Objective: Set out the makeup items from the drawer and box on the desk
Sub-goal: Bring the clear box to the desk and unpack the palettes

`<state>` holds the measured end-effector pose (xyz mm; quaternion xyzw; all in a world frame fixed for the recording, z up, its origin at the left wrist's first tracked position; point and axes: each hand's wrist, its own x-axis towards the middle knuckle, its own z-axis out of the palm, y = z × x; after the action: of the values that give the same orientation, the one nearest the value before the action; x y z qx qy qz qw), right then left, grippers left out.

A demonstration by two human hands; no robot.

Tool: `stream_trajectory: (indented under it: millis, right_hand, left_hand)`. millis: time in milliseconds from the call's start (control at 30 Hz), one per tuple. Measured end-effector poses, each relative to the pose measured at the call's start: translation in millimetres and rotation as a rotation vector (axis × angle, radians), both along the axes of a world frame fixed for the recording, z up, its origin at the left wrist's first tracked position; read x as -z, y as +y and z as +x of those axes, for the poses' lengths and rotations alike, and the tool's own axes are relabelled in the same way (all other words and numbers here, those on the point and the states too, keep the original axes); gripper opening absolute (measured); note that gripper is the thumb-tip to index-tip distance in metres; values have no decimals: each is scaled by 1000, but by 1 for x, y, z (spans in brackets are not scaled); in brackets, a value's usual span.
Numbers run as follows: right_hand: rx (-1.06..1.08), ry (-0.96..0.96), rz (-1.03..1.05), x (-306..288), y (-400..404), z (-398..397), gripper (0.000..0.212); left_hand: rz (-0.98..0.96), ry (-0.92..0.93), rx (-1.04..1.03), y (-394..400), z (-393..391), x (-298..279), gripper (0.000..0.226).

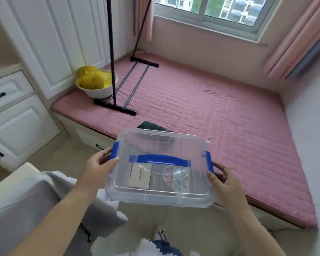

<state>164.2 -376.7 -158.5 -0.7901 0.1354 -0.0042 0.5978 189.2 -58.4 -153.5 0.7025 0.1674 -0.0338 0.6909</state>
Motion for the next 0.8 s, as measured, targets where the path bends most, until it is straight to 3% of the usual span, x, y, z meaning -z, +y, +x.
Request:
stream_trajectory:
  millis: [267,567,800]
  right_hand:
    - [-246,60,44,-6,26,174,31]
    - [-499,107,107,0,151,324,25]
    - [-658,118,29,1,282,430,32]
  left_hand:
    - [45,25,-355,13,83,-16,33]
    - [7,10,-698,99,167,-9,33]
    - [18,14,-880,194,223,-13,21]
